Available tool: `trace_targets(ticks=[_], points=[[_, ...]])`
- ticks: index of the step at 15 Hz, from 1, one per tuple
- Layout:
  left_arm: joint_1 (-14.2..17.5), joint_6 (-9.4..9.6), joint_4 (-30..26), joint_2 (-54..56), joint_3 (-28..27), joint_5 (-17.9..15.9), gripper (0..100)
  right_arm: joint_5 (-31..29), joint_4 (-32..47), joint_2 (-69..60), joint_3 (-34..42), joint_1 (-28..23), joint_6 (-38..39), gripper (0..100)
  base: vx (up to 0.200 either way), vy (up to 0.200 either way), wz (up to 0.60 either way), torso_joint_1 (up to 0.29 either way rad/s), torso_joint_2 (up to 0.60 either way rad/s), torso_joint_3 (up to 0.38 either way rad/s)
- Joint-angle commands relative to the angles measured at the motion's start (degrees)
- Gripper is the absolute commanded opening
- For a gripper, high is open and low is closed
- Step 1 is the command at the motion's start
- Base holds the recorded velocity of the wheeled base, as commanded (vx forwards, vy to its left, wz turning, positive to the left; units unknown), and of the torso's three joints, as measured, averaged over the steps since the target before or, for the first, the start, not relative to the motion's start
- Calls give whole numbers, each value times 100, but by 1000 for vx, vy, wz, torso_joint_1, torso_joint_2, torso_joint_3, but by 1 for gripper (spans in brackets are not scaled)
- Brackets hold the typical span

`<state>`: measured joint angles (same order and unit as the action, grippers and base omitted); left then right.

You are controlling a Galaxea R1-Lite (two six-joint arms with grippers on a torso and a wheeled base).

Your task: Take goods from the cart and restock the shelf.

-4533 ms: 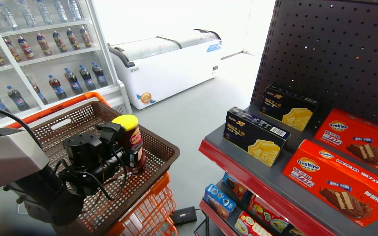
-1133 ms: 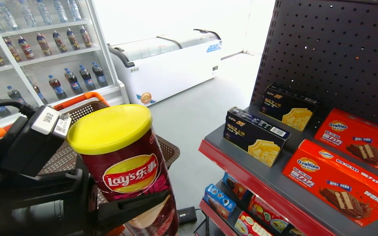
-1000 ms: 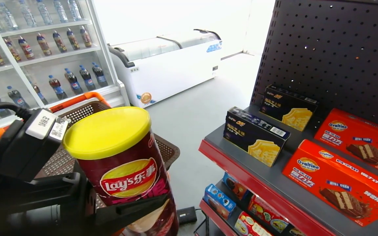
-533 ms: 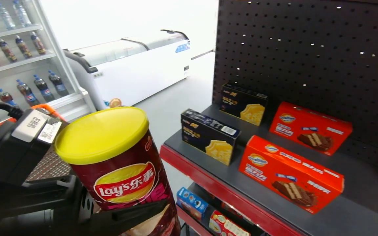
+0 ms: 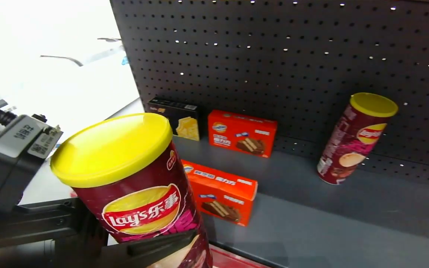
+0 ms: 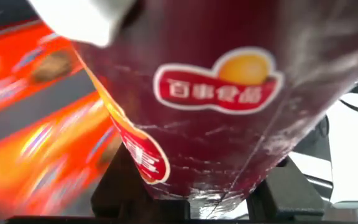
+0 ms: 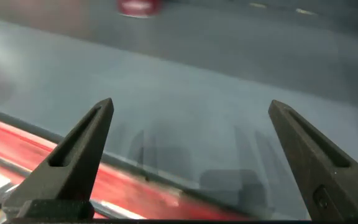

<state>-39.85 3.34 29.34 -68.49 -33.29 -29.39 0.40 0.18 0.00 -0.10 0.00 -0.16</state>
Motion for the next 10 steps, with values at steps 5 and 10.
trace_targets(ticks=[5,10], points=[[-155,0,-16,-60,-318,4,0,4,-1,0,1,0,-2,100,0,0,-600,1,2,5],[-111,0,-16,-51,-265,12,0,4,-1,0,1,0,7,100,0,0,-120,0,0,0]])
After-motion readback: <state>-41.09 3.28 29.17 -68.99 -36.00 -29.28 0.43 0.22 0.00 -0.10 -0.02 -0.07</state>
